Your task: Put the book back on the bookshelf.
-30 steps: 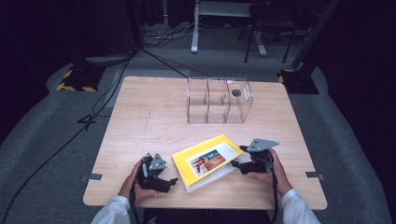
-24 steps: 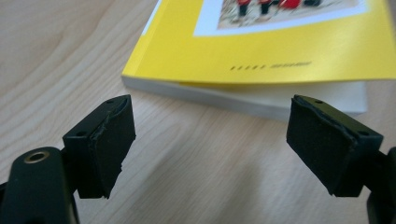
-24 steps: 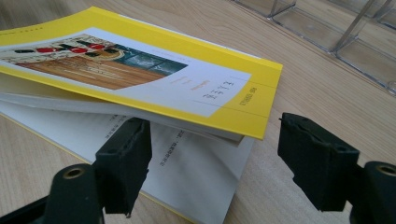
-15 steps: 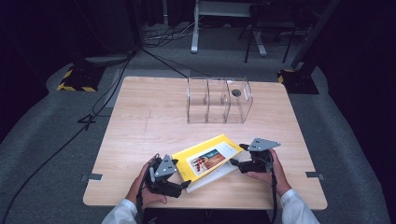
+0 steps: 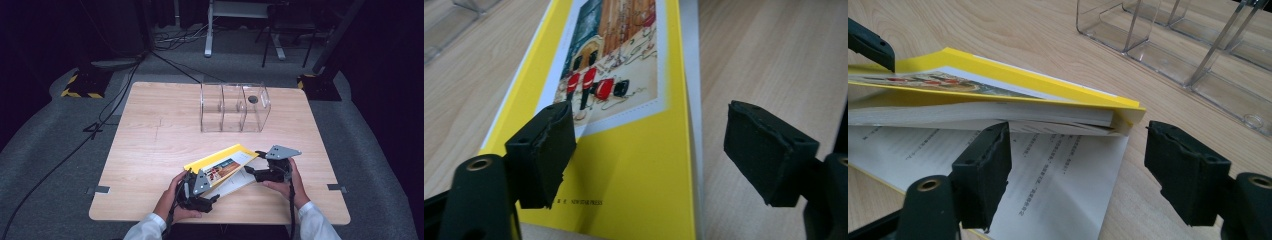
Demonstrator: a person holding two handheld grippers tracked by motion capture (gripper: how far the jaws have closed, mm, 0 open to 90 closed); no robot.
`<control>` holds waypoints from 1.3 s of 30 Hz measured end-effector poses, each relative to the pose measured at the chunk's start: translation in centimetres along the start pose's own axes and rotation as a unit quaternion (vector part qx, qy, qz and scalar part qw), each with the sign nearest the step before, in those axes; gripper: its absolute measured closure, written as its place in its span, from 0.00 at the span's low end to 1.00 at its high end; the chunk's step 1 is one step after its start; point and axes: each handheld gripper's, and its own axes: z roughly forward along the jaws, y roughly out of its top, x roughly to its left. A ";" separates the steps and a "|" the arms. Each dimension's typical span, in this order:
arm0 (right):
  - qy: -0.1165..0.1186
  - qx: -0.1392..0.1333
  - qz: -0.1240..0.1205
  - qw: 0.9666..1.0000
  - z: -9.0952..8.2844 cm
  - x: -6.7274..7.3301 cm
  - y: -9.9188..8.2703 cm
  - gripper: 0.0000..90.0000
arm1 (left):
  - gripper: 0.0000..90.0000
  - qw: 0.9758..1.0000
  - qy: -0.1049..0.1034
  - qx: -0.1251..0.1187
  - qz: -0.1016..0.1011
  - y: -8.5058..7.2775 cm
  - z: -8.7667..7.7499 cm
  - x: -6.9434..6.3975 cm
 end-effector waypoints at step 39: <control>-0.007 -0.002 -0.010 1.000 0.3 0.5 0.0 0.29 | 0.53 0.995 0.061 0.059 0.048 2.7 2.2 -1.7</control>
